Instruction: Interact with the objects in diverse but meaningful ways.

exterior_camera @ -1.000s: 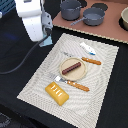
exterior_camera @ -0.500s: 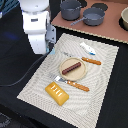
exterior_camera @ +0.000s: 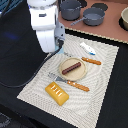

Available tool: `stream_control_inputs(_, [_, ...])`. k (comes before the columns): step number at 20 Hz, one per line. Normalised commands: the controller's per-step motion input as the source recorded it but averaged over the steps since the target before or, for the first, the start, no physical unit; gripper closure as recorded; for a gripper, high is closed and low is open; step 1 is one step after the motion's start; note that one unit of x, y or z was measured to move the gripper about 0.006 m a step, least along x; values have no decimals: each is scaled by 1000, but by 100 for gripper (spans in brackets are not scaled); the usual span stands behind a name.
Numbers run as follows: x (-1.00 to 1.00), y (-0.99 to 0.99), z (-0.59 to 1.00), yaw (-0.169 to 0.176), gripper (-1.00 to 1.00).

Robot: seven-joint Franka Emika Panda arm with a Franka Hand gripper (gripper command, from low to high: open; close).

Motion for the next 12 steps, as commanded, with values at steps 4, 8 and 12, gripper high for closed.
stream_control_inputs(4, [296, -89, 34, -16, 100])
stream_control_inputs(8, [-212, -59, -181, 0, 100])
stream_control_inputs(12, [-161, -20, -112, 1, 100])
